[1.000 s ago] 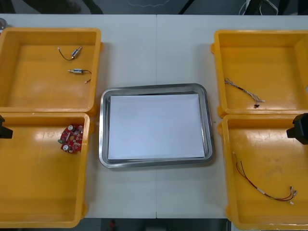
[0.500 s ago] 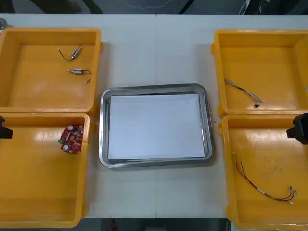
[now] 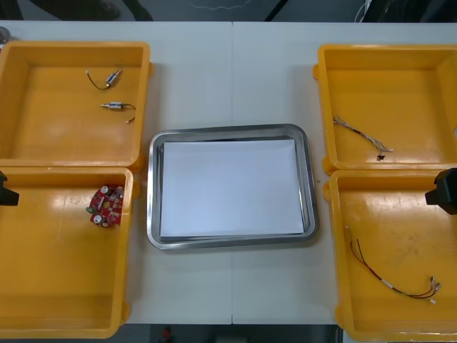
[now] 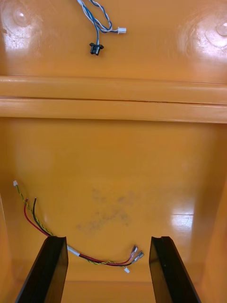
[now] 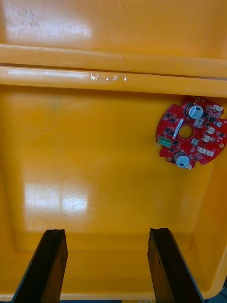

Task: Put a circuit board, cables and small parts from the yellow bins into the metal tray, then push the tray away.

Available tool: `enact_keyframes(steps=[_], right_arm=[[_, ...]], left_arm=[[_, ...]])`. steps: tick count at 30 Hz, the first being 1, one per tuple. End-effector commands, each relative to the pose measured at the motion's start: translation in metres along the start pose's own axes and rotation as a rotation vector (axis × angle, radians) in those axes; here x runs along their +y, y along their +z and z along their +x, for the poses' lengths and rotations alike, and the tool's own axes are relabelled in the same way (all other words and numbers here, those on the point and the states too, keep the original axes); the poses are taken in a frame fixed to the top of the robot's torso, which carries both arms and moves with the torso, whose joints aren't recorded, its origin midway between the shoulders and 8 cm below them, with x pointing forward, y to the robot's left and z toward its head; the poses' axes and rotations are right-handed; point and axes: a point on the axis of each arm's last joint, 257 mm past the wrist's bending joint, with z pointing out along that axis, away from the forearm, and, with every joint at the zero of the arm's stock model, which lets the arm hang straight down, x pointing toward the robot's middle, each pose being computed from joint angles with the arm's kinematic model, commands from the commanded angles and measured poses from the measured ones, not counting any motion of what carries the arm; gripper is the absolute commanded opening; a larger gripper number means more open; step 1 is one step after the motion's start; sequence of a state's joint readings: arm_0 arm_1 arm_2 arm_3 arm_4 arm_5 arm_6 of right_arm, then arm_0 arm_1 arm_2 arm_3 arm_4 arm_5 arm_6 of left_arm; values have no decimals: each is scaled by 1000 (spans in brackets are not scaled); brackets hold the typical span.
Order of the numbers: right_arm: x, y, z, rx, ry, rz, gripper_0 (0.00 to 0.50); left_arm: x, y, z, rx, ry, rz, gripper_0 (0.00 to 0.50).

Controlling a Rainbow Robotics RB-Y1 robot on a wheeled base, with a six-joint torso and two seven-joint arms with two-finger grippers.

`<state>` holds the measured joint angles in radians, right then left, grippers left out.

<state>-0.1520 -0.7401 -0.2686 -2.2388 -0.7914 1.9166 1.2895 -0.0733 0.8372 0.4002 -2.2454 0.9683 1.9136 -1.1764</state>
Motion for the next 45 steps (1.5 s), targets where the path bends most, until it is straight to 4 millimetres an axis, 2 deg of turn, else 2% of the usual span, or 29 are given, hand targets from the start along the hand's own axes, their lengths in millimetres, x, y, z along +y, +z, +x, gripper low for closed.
enact_keyframes(steps=[1,32,33,44,45], right_arm=[[-12,-13,-7,-36,-2,38,500],[-12,-13,-7,-36,-2,38,500],[-12,-13,-7,-36,-2,38,500],[-12,-13,-7,-36,-2,38,500],[-16,-8,-1,-11,6,41,500]], left_arm=[[14,-13,-1,-13,100,-47,500],[14,-13,-1,-13,100,-47,500],[6,5,19,46,78,-11,500],[-4,6,18,21,148,-52,500],[-7,8,17,15,155,-44,500]])
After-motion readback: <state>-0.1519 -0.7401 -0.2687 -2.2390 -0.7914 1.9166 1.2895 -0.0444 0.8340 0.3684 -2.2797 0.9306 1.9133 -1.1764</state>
